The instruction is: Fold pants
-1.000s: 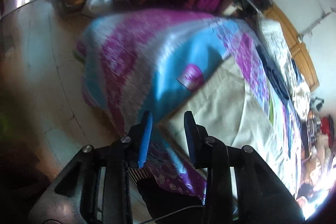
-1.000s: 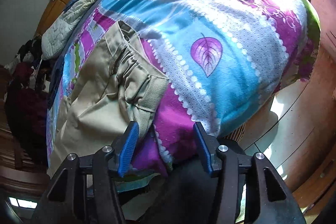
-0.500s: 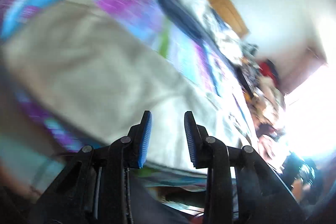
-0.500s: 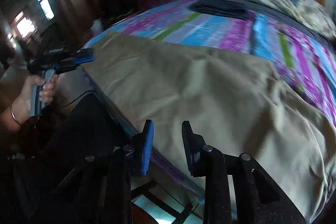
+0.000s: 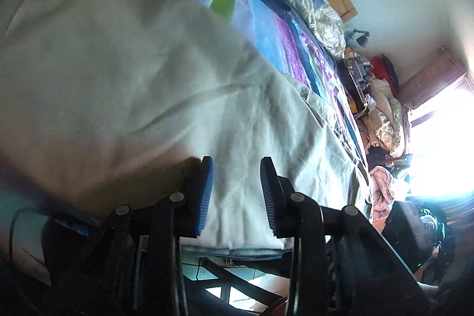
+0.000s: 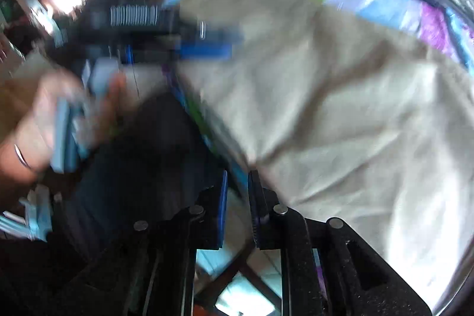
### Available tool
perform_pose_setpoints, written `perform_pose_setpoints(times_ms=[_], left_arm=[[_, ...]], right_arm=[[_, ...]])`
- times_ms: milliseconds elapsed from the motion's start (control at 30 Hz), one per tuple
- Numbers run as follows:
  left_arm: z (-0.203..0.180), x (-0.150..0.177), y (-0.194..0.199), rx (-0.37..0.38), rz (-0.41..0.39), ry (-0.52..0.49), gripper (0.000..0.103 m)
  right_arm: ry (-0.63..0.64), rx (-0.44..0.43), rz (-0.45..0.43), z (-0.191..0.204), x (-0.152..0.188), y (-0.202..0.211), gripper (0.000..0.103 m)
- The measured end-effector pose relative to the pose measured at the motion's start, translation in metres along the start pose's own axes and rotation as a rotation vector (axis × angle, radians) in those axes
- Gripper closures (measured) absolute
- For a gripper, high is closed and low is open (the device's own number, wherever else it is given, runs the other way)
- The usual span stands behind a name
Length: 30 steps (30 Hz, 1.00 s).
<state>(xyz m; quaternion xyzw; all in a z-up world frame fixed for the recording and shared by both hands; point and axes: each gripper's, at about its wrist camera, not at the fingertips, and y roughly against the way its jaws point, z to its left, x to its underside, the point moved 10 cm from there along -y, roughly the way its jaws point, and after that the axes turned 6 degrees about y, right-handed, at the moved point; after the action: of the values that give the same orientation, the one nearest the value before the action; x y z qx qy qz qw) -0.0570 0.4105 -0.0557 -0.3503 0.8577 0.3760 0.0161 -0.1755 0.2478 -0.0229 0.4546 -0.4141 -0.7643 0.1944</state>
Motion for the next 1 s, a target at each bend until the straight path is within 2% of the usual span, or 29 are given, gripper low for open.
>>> perform_pose_setpoints(times_ms=[67, 133, 200, 233, 300, 367, 400, 433, 467, 500, 533, 567, 600, 633, 667, 733, 800, 833, 867, 900, 933, 1000], left_arm=[[-0.022, 0.01, 0.0, 0.048, 0.016, -0.051, 0.07], [-0.038, 0.022, -0.007, 0.078, 0.036, -0.1, 0.068], [-0.037, 0.032, -0.02, 0.067, 0.072, -0.116, 0.06], [-0.028, 0.035, -0.028, 0.046, 0.091, -0.107, 0.06], [-0.021, 0.031, -0.031, 0.107, 0.086, -0.04, 0.061], [-0.011, 0.027, -0.029, 0.139, 0.112, 0.029, 0.074], [-0.005, 0.027, -0.03, 0.138, 0.114, 0.05, 0.089], [0.002, 0.026, -0.03, 0.137, 0.114, 0.082, 0.103], [0.01, 0.026, -0.03, 0.147, 0.12, 0.131, 0.101], [0.013, 0.025, -0.03, 0.18, 0.128, 0.173, 0.101], [0.014, 0.025, -0.03, 0.188, 0.131, 0.181, 0.101], [0.012, 0.025, -0.029, 0.176, 0.127, 0.164, 0.101], [0.01, 0.027, -0.029, 0.158, 0.12, 0.138, 0.101], [0.007, 0.027, -0.029, 0.141, 0.112, 0.114, 0.101], [0.005, 0.029, -0.029, 0.132, 0.107, 0.1, 0.101], [0.002, 0.03, -0.027, 0.127, 0.1, 0.086, 0.102], [0.0, 0.031, -0.026, 0.114, 0.098, 0.059, 0.1], [-0.001, 0.031, -0.028, 0.099, 0.104, 0.054, 0.101], [0.0, 0.03, -0.029, 0.087, 0.111, 0.052, 0.101], [0.003, 0.03, -0.028, 0.065, 0.126, 0.043, 0.101], [0.007, 0.03, -0.025, 0.057, 0.136, 0.034, 0.101], [0.017, 0.027, -0.009, 0.011, 0.105, 0.017, 0.101]], right_arm=[[-0.086, 0.066, -0.102, -0.034, -0.03, 0.024, 0.085], [-0.146, 0.138, -0.146, -0.076, -0.059, 0.033, 0.085], [-0.182, 0.214, -0.147, -0.118, -0.083, 0.029, 0.084], [-0.2, 0.214, -0.133, -0.134, -0.094, 0.021, 0.084], [-0.225, 0.213, -0.088, -0.161, -0.112, 0.001, 0.084], [-0.205, 0.184, -0.011, -0.175, -0.125, -0.028, 0.084], [-0.202, 0.133, 0.028, -0.177, -0.128, -0.046, 0.084], [-0.198, 0.095, 0.092, -0.18, -0.135, -0.071, 0.094], [-0.169, 0.166, 0.121, -0.195, -0.136, -0.083, 0.103], [-0.158, 0.184, 0.087, -0.21, -0.145, -0.084, 0.103], [-0.216, 0.175, 0.049, -0.221, -0.152, -0.08, 0.103], [-0.263, 0.217, 0.02, -0.234, -0.157, -0.074, 0.103], [-0.255, 0.34, 0.016, -0.249, -0.158, -0.065, 0.103], [-0.246, 0.401, 0.007, -0.255, -0.158, -0.056, 0.102], [-0.252, 0.362, -0.025, -0.249, -0.16, -0.047, 0.097], [-0.232, 0.211, -0.102, -0.219, -0.162, -0.026, 0.097], [-0.149, 0.104, -0.095, -0.177, -0.146, -0.02, 0.097], [-0.107, 0.054, -0.045, -0.16, -0.13, -0.028, 0.097], [-0.054, 0.059, 0.062, -0.151, -0.105, -0.041, 0.097], [-0.002, 0.129, 0.137, -0.153, -0.079, -0.044, 0.1], [0.022, 0.175, 0.097, -0.153, -0.071, -0.028, 0.095], [0.01, 0.173, 0.08, -0.144, -0.047, 0.007, 0.09]])
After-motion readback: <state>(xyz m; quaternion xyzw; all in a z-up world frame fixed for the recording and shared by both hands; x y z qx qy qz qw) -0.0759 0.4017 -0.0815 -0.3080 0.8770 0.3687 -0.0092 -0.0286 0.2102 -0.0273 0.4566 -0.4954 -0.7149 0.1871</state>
